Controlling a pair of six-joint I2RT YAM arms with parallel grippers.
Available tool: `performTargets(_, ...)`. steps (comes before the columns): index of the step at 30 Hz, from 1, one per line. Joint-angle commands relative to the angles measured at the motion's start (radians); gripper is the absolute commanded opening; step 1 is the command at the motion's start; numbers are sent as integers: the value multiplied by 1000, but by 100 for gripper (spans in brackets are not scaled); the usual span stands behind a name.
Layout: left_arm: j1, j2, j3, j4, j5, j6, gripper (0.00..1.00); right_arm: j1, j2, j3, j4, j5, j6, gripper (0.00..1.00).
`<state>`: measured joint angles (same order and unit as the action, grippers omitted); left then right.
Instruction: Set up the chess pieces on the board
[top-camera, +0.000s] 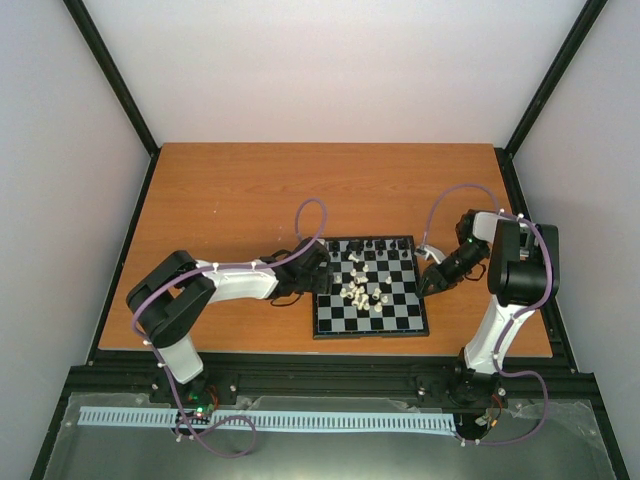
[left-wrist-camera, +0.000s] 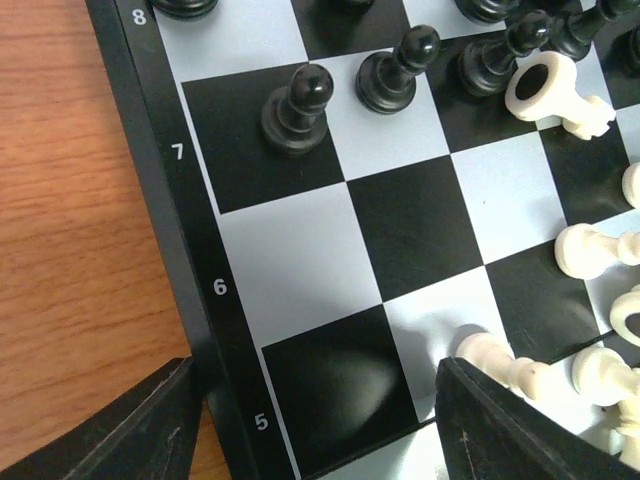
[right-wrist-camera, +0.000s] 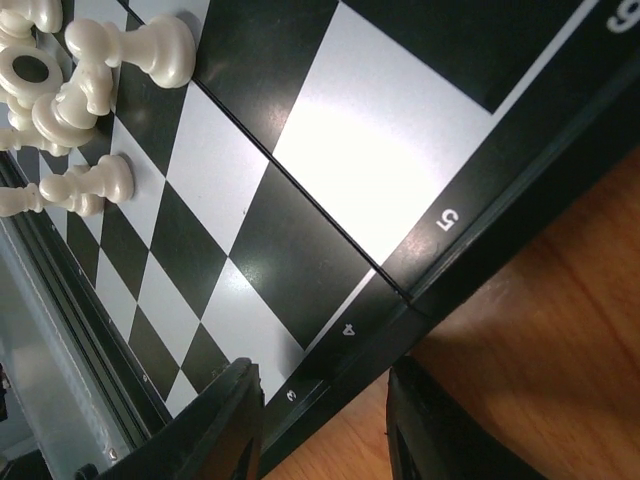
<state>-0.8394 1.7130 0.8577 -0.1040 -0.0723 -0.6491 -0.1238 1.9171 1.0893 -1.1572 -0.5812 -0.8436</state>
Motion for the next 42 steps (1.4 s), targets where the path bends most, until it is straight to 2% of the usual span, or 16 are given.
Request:
performTargets(1,2,-68,48,-34,-41,41,67,-4,-38,1,56,-16,20,36)
performTargets(7,2,-250,93,-241,-141,102,73,-93,-233,49,68,3,70,42)
performTargets(10,2,-361,95,-305,-163,107,97,-115,-376,67,65,-39,113,45)
performTargets(11,1,-392,98,-326,-176,109,100,-115,-428,69,68,-58,136,48)
performTargets(12,-2,-413,112,-362,-182,111,100,-116,-487,69,79,-84,167,57)
performTargets(14,-18,-410,190,-503,-196,140,100,-114,-600,71,90,-170,203,97)
performTargets(15,-28,-391,233,-574,-204,162,100,-114,-657,69,110,-206,226,100)
performTargets(18,-76,-332,337,-676,-264,269,100,-112,-834,-17,290,-224,370,100)
performTargets(21,-117,-352,324,-580,-291,364,100,-106,-936,-118,434,-227,468,100)
performTargets(24,-121,-388,266,-439,-259,378,100,-105,-891,-97,374,-274,428,100)
performTargets(27,-121,-375,259,-389,-334,323,100,-106,-865,-107,306,-337,394,100)
performTargets(29,-120,-293,311,-469,-429,253,100,-105,-894,-144,311,-332,377,100)
performTargets(32,-122,-113,435,-625,-401,362,100,-106,-1003,-199,350,-255,362,100)
performTargets(36,-121,-178,309,-429,-226,377,82,-105,-1110,-200,382,-174,408,100)
performTargets(38,-121,-197,303,-416,-168,361,72,-105,-1100,-208,385,-192,429,100)
performTargets(42,-121,-168,335,-467,-95,355,54,-106,-1068,-232,292,-426,318,100)
